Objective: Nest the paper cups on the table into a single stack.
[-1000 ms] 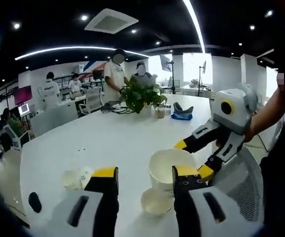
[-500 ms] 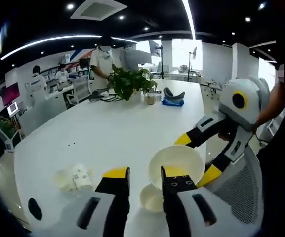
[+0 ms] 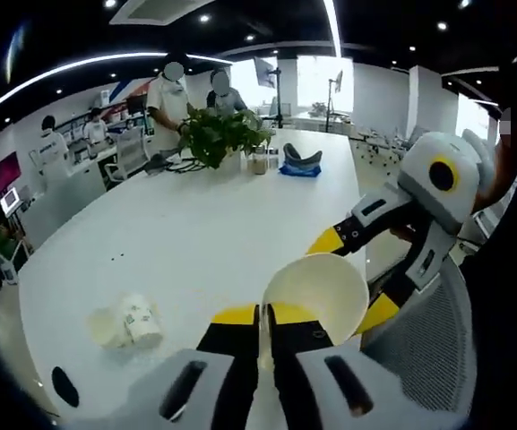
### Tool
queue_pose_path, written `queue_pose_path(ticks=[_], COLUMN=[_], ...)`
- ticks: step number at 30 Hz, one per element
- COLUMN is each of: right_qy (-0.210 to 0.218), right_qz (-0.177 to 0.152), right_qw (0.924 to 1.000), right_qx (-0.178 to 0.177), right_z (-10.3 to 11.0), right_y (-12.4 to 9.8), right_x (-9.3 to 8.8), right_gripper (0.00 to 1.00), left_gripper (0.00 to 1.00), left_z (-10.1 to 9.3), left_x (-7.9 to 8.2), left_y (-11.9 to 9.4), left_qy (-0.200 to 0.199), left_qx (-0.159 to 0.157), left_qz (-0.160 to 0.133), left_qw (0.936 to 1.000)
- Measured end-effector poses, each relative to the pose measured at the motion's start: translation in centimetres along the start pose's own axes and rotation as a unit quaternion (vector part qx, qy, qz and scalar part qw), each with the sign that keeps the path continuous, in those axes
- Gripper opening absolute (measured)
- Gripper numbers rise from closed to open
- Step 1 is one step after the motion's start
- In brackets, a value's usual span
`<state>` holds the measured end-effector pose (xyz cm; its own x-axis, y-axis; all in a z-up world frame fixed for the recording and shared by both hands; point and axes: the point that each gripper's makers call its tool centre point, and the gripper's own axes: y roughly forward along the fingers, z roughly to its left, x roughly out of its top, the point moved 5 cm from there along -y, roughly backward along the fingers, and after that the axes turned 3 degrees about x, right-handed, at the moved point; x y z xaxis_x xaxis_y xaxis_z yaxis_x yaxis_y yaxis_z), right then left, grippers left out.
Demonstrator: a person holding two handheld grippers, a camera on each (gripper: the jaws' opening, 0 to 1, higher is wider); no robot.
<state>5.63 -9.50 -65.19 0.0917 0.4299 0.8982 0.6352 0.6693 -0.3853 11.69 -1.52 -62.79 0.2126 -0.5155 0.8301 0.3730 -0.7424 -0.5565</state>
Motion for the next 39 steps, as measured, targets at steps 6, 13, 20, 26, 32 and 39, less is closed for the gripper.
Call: queue_pose_path(ticks=[6, 13, 20, 26, 32, 39], right_qy=[0.002, 0.011, 0.025, 0.063, 0.075, 0.097], right_qz=[0.002, -0.002, -0.011, -0.015, -0.016, -0.013], right_qw=[1.0000, 0.9999, 0.9996, 0.9978, 0.9970, 0.9951], right_qx=[0.003, 0.012, 0.010, 0.009, 0.014, 0.009], right_z=[0.2, 0.4, 0.3, 0.0, -0.2, -0.6], right_y=[0.1, 0.2, 0.0, -0.4, -0.7, -1.2], right_x=[-0.2, -0.5, -0.5, -1.0, -1.6, -2.6], right_gripper=[0.36, 0.38, 0.49, 0.59, 0.69, 0.77], left_gripper=[0.00, 0.00, 0.00, 0.00, 0.00, 0.00], left_z=[0.1, -0.2, 0.1, 0.3, 0.4, 0.5], left_x=[-0.3, -0.2, 0.3, 0.2, 0.1, -0.5], left_y=[0.1, -0.2, -0.5, -0.6, -0.6, -0.4], left_qy=[-0.019, -0.060, -0.070, -0.072, -0.073, -0.069], left_qx=[-0.004, -0.007, -0.001, -0.001, 0.000, 0.001], left_qz=[0.010, 0.018, 0.020, 0.023, 0.028, 0.040], left_qw=[0.9998, 0.9980, 0.9973, 0.9972, 0.9969, 0.9968])
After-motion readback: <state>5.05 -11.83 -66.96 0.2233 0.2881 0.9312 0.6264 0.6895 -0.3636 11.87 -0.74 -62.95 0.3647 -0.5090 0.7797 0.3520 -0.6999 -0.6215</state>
